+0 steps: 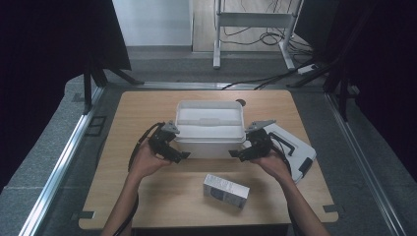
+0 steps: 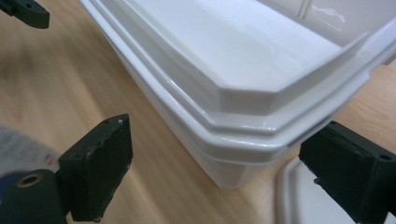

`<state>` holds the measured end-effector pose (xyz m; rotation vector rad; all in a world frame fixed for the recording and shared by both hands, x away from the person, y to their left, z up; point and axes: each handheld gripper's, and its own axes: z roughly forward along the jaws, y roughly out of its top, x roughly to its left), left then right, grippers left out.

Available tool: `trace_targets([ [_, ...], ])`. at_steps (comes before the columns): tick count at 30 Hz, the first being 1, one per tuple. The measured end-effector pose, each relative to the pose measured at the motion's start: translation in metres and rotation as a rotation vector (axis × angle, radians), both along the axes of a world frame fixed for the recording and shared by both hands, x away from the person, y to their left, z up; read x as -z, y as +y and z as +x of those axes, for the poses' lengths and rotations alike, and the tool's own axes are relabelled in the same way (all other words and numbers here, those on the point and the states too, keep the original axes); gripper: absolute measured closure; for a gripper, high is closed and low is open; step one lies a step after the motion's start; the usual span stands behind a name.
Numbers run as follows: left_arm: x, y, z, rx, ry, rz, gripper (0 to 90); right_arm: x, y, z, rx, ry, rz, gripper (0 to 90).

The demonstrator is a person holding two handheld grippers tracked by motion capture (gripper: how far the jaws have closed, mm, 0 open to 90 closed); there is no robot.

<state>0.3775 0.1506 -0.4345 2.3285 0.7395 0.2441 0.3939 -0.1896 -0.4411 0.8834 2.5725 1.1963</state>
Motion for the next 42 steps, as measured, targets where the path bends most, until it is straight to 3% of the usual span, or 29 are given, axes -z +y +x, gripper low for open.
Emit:
trace_targets([
  [18,-0.003,0.004,-0.060,0.016,0.005,0.024,2.9,0.000,-0.003,-0.058,-0.058,0.002,0.024,12.1],
  [21,-0.003,0.005,-0.066,0.020,0.013,0.013,2.9,0.000,-0.003,-0.061,-0.060,0.001,0.018,12.1],
  [24,-0.003,0.006,-0.067,0.027,0.013,-0.003,2.9,-0.001,-0.005,-0.060,-0.055,0.008,0.026,15.1],
  [27,-0.006,0.013,-0.067,0.031,0.014,-0.030,3.6,-0.001,-0.013,-0.061,-0.047,0.004,0.040,12.7],
  [33,-0.009,0.029,-0.068,0.023,0.023,-0.007,3.2,0.006,-0.037,-0.070,0.008,-0.004,0.044,7.4],
  [42,-0.027,0.050,-0.059,0.051,0.033,0.013,3.5,0.023,-0.061,-0.090,0.046,-0.021,-0.016,3.7],
])
